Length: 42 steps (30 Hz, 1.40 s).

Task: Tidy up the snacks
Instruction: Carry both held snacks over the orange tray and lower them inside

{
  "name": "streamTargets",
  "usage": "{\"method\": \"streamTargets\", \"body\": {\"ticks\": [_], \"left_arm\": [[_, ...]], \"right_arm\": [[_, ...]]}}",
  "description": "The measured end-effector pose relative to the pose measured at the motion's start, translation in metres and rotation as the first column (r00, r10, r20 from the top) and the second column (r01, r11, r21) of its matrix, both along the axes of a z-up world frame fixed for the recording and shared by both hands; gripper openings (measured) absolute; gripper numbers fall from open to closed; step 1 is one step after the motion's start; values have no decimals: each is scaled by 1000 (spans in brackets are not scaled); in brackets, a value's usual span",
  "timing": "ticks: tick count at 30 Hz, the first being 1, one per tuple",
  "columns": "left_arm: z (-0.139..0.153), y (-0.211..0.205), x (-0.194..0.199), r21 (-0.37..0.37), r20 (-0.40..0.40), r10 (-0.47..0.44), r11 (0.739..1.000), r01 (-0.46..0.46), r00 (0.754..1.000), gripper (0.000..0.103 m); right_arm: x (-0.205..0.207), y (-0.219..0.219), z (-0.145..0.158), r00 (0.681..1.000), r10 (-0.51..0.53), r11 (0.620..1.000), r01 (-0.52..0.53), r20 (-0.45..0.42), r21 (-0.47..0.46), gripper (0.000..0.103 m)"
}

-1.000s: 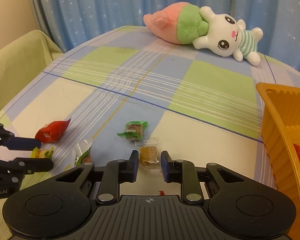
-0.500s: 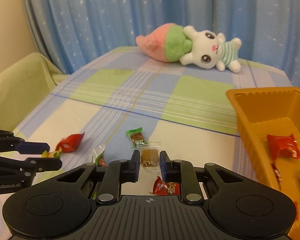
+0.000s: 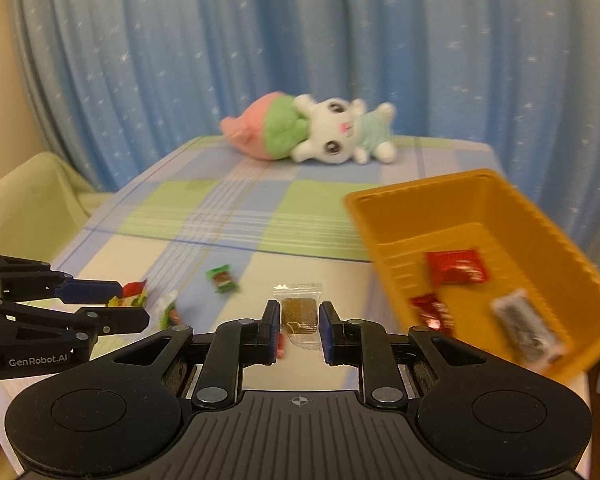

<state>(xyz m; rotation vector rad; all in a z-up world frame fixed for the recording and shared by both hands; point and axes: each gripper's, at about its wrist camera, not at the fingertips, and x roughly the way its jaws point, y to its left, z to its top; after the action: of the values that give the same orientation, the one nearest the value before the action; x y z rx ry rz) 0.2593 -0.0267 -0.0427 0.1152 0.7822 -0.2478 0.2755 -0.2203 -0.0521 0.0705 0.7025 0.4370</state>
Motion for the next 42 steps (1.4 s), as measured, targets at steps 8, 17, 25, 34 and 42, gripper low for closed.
{"method": "streamTargets", "body": {"ticks": [8,17,25,34,42], "left_arm": [[14,-64,7,-20,40,-101,995,102,994,33],[23,-126,25,-36,81,-157,986,160,984,34],[22,-173,48,-40,83,-162,985,166,983,34],[9,-206,77,-31,43,-134,990,135,990,34],[-4,-222,101,-12,8,-115,993,115,993,34]], "right_arm": [[-14,-61,11,994,-106,994,106,11,12,21],[-9,-119,14,987,-162,987,162,13,16,21],[14,-159,8,987,-161,987,161,8,18,21],[42,-190,-3,989,-149,988,149,-13,30,21],[64,-204,-11,990,-139,989,140,-29,37,21]]}}
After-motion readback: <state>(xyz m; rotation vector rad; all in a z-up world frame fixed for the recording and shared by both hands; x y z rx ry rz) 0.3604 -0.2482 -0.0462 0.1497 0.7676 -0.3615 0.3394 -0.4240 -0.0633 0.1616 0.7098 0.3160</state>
